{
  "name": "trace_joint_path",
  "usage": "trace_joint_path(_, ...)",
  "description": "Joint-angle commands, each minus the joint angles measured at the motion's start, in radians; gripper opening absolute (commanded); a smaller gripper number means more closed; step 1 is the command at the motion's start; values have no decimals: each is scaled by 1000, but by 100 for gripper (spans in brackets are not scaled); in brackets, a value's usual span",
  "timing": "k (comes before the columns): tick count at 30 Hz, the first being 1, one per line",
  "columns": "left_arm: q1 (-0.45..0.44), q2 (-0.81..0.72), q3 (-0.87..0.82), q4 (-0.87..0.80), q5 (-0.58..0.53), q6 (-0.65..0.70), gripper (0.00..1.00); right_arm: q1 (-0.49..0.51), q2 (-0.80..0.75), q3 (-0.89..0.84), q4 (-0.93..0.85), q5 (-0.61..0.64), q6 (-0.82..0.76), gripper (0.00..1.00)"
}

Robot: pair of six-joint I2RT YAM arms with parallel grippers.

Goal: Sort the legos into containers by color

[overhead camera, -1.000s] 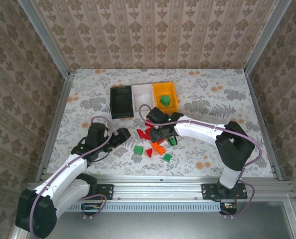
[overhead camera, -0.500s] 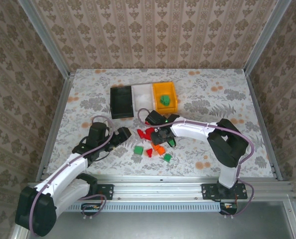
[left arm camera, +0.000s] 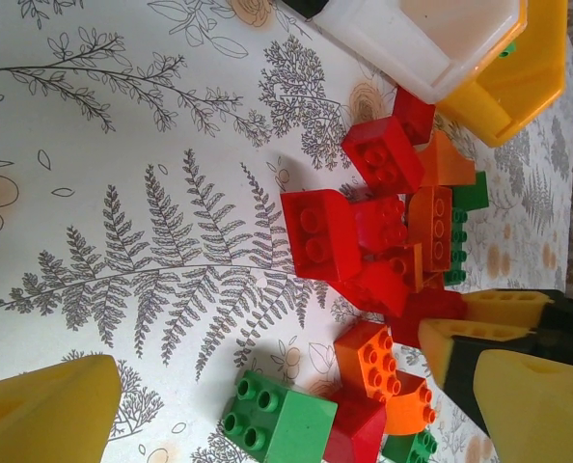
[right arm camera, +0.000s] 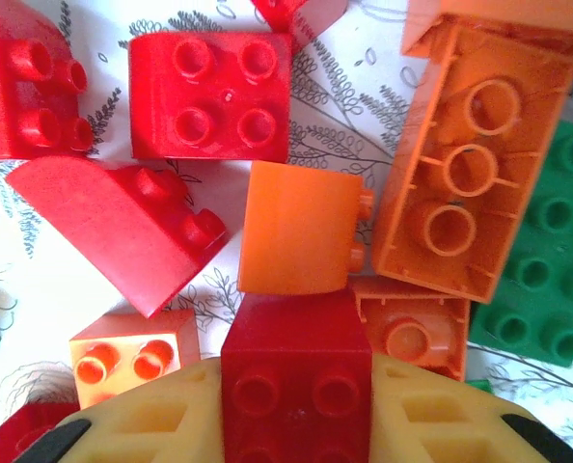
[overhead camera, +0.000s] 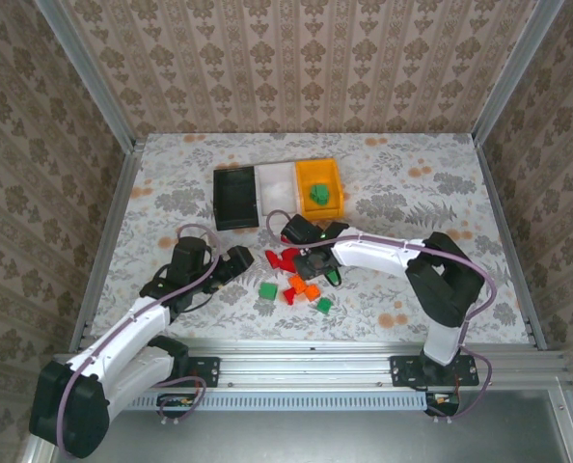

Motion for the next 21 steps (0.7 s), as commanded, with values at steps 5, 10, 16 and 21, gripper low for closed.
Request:
trace_joint_path(5, 3, -25, 51, -77, -35, 61, 96, 6, -136, 62, -95, 65, -22, 33)
trace_joint_path(10, 94, -46, 69, -124, -8, 85, 96, -13, -88, 204, -87, 82, -73, 33)
trace_joint_path(16, 217, -49, 40, -140, 76, 75, 96, -66, 173, 514, -83, 122, -157, 33)
trace_joint_path(21, 242, -63, 22, -148, 112, 71, 96, -107, 434, 834, -156, 167, -205, 33)
